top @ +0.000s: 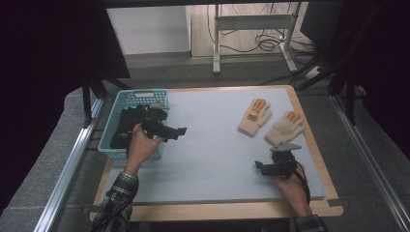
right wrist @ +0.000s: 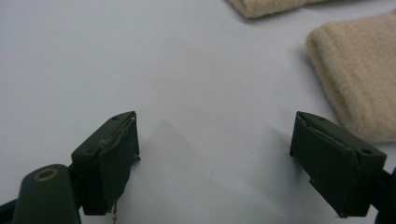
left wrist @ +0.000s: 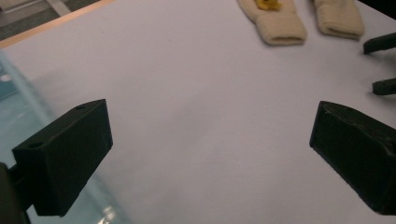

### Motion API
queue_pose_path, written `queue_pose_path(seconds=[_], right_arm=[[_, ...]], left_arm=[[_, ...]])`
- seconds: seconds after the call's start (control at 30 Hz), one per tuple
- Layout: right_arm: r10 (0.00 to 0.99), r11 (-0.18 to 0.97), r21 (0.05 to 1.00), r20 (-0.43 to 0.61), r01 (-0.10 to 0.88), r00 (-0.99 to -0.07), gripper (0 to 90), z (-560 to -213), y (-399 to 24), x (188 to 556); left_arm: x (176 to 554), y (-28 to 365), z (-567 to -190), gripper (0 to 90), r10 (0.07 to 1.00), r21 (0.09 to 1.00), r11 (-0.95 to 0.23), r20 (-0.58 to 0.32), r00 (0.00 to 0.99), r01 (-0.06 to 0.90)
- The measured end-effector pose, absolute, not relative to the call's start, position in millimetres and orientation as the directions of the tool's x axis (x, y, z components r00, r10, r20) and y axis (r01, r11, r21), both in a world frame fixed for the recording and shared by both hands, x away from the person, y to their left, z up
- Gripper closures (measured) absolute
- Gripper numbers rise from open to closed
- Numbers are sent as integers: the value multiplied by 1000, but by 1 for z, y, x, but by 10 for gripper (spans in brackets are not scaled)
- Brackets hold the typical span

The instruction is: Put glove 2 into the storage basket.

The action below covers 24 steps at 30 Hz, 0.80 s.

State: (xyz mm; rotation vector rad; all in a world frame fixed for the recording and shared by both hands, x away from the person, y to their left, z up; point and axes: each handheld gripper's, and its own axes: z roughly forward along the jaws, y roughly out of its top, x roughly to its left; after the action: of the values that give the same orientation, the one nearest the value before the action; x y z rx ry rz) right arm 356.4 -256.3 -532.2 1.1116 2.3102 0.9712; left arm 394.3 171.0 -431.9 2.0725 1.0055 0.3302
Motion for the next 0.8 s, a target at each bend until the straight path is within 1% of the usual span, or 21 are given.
queue_pose_path(seconds=[0.17,0.3,0.47,0.57,0.8], right_arm=[[794,443,731,-52,519,-605,152,-532,-256,356],[795,441,731,-49,521,-604,152,-532,-256,356],[795,442,731,-50,520,-605,152,-532,-256,356],[795,442,731,-50,520,-605,152,-532,-256,356],[794,443,731,-52,518,-606,152,-532,-256,357]], left_arm=[[386,152,-439,0,716,764,-380,-113,689,521],[377,137,-448,0,696,760,-414,-90,712,501],[366,122,-460,0,668,756,-442,-84,740,484],[361,116,-466,0,659,748,-465,-65,749,474],[347,110,-483,0,656,737,-476,-66,751,480]])
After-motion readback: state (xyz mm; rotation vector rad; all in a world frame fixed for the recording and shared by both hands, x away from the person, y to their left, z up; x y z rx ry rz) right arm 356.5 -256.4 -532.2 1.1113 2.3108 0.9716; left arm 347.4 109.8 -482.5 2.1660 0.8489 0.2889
